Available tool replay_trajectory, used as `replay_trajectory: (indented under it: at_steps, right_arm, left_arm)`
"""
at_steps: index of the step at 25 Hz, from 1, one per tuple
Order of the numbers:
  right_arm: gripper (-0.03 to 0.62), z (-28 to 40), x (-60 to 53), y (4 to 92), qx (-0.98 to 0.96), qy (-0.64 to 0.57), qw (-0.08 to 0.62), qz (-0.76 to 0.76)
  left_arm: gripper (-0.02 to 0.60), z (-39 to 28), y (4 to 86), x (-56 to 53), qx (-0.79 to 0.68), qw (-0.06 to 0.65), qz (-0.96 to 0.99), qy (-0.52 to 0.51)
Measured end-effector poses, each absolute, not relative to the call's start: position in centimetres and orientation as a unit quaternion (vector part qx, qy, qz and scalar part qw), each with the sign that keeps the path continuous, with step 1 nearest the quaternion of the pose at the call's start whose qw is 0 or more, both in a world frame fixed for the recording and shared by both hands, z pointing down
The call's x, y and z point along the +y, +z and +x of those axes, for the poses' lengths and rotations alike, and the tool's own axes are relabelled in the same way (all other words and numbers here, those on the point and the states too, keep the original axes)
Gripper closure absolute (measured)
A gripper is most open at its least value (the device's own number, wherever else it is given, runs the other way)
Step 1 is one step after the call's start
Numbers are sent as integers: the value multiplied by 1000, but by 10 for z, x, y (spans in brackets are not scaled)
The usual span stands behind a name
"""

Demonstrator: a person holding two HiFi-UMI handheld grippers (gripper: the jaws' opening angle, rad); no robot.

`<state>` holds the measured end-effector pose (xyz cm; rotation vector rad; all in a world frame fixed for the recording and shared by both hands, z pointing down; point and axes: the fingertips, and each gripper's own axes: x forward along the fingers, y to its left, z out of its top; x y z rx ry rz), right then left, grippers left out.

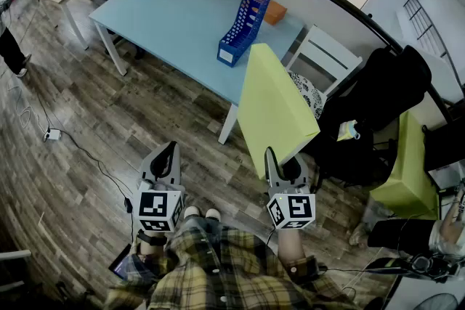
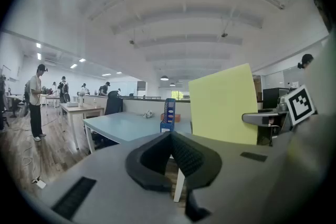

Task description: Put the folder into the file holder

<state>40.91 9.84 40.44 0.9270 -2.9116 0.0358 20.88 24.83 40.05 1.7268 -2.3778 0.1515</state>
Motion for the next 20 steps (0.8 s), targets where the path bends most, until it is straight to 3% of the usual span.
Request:
replay_trajectory:
  at_steps: [20]
  right_arm:
    - [424, 407, 115, 418, -961, 35, 52, 268]
  left_arm:
    - [589, 221, 412, 276, -820, 102, 560, 57]
